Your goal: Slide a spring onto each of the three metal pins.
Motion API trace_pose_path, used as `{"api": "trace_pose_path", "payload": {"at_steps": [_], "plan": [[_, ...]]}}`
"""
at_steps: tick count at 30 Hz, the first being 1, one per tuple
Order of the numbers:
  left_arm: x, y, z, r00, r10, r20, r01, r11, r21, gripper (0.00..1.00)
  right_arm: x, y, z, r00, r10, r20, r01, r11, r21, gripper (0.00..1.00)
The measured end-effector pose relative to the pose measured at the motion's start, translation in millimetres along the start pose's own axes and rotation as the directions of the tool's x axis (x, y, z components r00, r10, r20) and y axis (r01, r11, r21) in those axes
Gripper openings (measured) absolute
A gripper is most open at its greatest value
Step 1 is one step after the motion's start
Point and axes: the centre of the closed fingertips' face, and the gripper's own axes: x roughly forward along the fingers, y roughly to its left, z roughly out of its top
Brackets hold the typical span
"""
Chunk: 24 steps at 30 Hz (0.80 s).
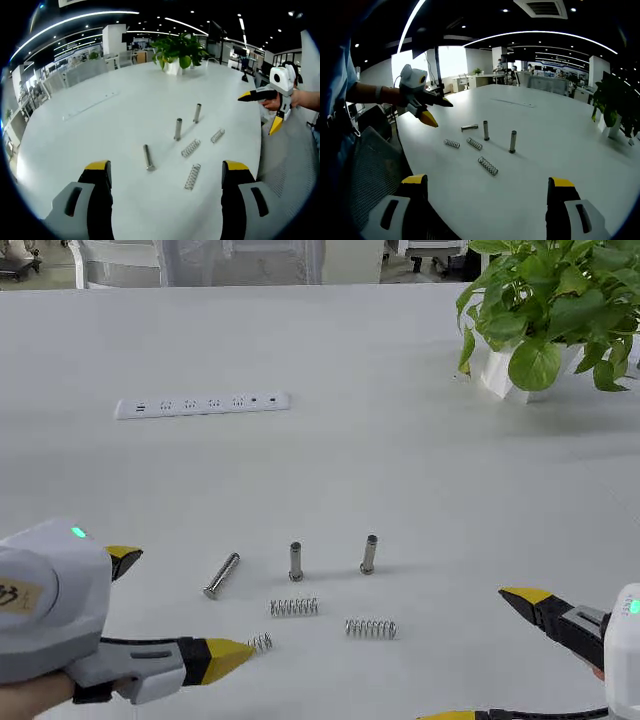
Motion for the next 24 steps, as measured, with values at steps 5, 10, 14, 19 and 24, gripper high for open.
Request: {"api": "trace_pose_path", "payload": {"at_steps": [5,10,14,19,24], "plan": [[8.5,7.7,9.4,0.9999,-0.009,-0.010,0.009,1.000,0.001,0.87,0.5,0.5,-1.6,1.0000,0.003,-0.007,-0.003,1.000,0.000,0.99],[19.5,12.7,10.0,0.9986,-0.016,-0.050,0.017,0.999,0.031,0.83,0.6,1.4,-2.6,0.9999,0.007,-0.012,-0.008,1.000,-0.008,0.99],[28.0,16.4,8.1,0.9960,-0.026,-0.086,0.029,0.999,0.034,0.81,0.6,1.8,-2.4,0.9999,0.009,-0.011,-0.009,1.000,0.000,0.99],[35.0,22.5,6.3,0.9921,-0.040,-0.119,0.043,0.999,0.028,0.76,1.2,2.8,-4.5,0.9996,0.015,-0.023,-0.015,1.000,-0.007,0.96],[43.7,29.5,2.9,0.9888,-0.053,-0.140,0.053,0.999,-0.004,0.63,2.0,4.7,-5.9,0.9992,0.026,-0.031,-0.026,1.000,-0.006,0.94]]}}
